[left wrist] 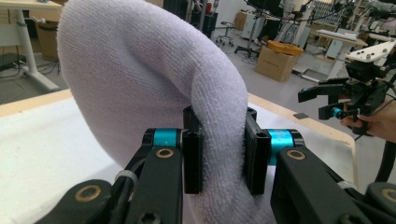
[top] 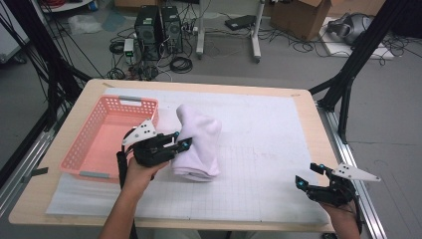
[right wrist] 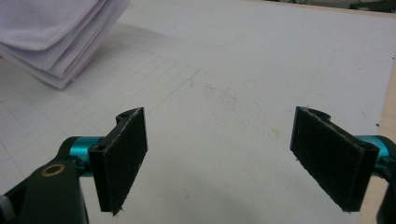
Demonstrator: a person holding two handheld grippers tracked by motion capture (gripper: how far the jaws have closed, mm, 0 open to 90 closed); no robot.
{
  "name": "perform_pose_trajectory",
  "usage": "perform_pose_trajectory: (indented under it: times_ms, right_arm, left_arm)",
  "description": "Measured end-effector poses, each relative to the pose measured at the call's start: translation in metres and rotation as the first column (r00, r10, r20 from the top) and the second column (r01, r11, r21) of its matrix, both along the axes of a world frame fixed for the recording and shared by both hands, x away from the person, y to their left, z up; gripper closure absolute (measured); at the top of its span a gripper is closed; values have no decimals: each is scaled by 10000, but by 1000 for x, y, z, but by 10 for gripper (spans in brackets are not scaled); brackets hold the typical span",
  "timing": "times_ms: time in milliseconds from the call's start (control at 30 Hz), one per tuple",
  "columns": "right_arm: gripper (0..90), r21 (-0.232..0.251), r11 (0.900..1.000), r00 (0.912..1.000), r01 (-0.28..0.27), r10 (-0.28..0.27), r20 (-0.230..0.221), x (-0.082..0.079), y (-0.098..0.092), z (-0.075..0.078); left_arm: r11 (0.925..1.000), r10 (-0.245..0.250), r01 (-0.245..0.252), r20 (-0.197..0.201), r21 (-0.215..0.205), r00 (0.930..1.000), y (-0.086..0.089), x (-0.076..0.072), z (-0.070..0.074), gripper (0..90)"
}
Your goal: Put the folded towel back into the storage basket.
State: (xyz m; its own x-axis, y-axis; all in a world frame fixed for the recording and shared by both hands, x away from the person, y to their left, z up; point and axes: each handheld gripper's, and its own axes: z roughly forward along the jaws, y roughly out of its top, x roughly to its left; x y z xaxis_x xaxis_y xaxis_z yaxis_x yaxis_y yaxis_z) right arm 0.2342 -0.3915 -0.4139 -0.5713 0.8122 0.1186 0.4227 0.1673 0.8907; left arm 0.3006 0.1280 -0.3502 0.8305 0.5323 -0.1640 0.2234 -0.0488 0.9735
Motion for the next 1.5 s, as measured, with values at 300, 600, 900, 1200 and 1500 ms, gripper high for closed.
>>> perform_pose_trajectory:
  times_ms: [300,600,900,1200,1500]
  right_arm:
    - [171,46,9999,9999,-156,156,14,3,7,-1]
    - [171,-34,9997,9997,-231,231,3,4,10,-1]
    - [171,-45,9997,9996,-259,259,-63,6,15,-2]
    - [171,35,9998,9997,-192,191,173,5,13,2]
    - [170,21,9999,9998,-140,140,106,4,14,2]
  left_arm:
    - [10000,91,-90,498,-20,9987,23,0,18,739]
    - [9989,443,-431,736,-177,9963,52,0,35,738]
    - [9959,874,-853,820,-287,9928,84,-3,48,738]
    - [9909,1229,-1164,1004,-681,9873,113,-4,61,738]
    - [9846,1643,-1573,971,-758,9816,140,-7,66,737]
